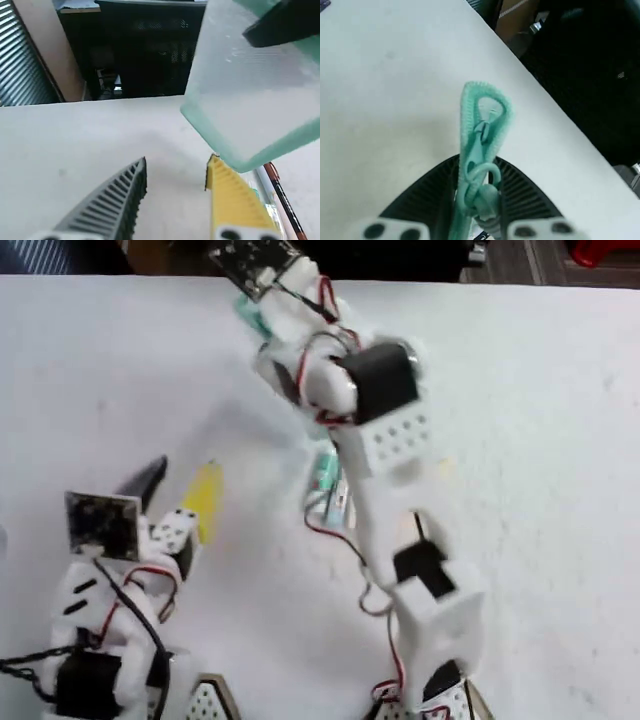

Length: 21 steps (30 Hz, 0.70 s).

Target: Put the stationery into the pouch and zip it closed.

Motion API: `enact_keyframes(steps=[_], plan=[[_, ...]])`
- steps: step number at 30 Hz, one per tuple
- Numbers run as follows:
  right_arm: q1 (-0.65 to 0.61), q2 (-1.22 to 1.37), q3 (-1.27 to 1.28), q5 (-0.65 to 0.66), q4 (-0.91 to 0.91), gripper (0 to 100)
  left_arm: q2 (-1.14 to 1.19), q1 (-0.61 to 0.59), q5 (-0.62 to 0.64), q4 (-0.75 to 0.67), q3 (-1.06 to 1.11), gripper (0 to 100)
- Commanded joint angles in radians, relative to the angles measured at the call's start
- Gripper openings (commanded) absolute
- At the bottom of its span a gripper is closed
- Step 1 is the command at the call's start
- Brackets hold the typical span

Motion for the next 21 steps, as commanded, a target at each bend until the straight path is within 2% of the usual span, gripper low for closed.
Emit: enact_keyframes(steps=[1,3,5,7,11,13,19,21], plan=[[-0.059,-0.214,0.118,0.169,0.024,1.7,0.010,-0.038,0.009,-0.003,-0.072,22],[-0.087,-0.323,0.253,0.261,0.024,1.7,0.010,-0.036,0.008,0.003,-0.098,23],[-0.105,-0.444,0.394,0.348,0.024,1.7,0.010,-0.021,0.000,0.021,-0.135,29],[-0.120,-0.565,0.528,0.427,0.024,1.7,0.010,0.044,-0.043,0.072,-0.176,35],[-0.147,-0.802,0.732,0.523,0.022,1.7,0.010,0.200,-0.160,0.176,-0.250,34],[-0.163,-0.903,0.807,0.560,0.022,1.7,0.010,0.237,-0.196,0.213,-0.290,34],[-0.222,-1.144,0.977,0.687,0.022,1.7,0.010,0.248,-0.209,0.272,-0.368,34],[-0.263,-1.196,1.014,0.727,0.022,1.6,0.010,0.249,-0.249,0.272,-0.370,34]])
